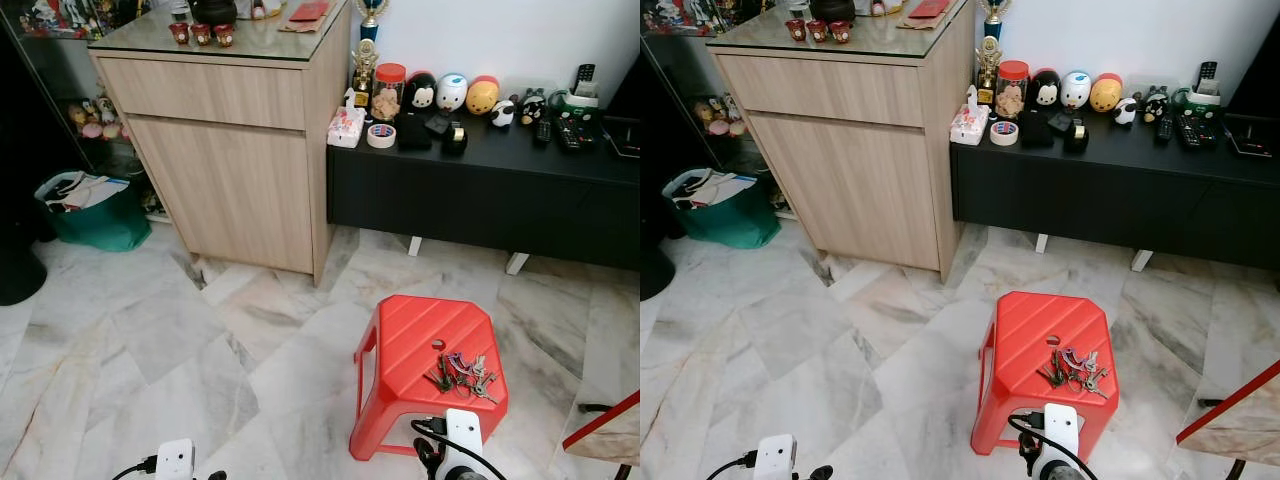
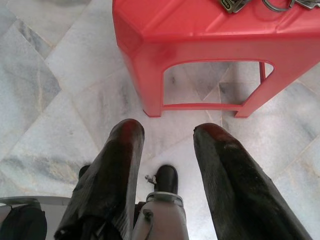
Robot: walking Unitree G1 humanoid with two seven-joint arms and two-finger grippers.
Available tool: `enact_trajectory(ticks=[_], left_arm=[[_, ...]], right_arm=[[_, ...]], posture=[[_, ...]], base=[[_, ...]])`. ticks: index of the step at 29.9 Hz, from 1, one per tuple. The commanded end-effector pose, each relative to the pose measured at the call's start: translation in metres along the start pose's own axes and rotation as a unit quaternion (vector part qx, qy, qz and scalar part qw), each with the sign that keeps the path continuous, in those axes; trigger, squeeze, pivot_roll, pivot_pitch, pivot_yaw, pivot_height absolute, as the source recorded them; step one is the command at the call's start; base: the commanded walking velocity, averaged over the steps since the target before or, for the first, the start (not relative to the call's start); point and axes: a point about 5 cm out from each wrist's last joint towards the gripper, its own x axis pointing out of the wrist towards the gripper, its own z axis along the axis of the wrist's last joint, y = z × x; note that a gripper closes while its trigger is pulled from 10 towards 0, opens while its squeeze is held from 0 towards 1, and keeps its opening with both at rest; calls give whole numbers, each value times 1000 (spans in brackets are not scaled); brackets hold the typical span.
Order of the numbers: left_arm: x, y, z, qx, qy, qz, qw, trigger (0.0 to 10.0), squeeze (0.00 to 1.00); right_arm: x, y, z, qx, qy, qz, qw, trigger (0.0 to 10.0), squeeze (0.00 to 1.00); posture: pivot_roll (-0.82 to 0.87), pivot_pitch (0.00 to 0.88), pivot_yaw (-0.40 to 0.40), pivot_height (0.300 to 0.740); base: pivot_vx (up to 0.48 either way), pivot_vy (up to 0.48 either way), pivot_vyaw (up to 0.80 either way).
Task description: Hang keys on a hook
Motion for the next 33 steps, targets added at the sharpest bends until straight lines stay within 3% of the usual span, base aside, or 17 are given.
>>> enact_trajectory(ticks=[1,33], left_arm=[[-2,5,-6,-6,6,8,1000,10000,0],[0,2,0,2,0,-3,1000,10000,0]], right_arm=[[0,0,0,-1,0,2,1000,10000,0],[-1,-1,-2,-5,2,2,1000,10000,0]], posture=[[85,46,-5,740],[93,18,-11,740]], base=[[0,0,0],[0,0,0]])
